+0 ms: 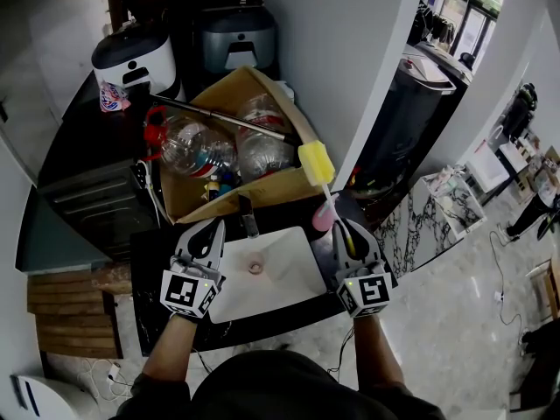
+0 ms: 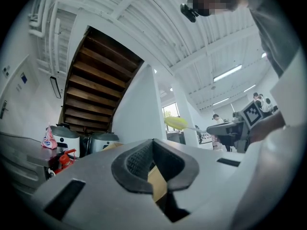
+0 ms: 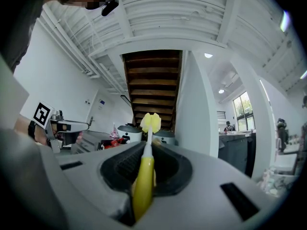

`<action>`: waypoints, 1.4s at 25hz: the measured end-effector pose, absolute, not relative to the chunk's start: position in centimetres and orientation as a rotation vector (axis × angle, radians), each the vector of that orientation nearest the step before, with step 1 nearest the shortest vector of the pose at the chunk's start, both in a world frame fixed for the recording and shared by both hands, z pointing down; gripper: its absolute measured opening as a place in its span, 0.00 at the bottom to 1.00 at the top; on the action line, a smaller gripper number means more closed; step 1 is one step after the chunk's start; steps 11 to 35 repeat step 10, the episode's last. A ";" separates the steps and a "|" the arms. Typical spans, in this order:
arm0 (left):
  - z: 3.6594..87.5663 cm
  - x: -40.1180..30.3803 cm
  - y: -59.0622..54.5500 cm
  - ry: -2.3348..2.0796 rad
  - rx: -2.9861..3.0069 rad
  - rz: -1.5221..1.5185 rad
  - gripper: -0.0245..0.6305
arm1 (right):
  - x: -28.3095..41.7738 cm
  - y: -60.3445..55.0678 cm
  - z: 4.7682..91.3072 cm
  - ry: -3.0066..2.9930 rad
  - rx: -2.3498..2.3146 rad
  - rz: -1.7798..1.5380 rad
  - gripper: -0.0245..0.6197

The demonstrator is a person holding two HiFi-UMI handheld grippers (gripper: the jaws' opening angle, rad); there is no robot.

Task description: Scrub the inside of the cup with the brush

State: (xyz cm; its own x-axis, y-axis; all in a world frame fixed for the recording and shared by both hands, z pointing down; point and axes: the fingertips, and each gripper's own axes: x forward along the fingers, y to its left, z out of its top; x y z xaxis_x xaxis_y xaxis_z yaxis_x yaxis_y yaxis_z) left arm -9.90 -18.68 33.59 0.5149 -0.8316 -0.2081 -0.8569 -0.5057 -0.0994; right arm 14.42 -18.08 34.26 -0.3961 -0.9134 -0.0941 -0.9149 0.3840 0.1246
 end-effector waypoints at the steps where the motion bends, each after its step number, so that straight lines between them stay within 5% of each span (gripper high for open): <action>1: 33.6 -9.9 -18.6 1.445 -2.563 0.194 0.04 | 14.4 -18.0 34.2 2.605 -1.721 0.247 0.10; 35: 33.8 -9.6 -18.3 1.446 -2.572 0.174 0.04 | 14.6 -17.5 33.5 2.612 -1.753 0.231 0.10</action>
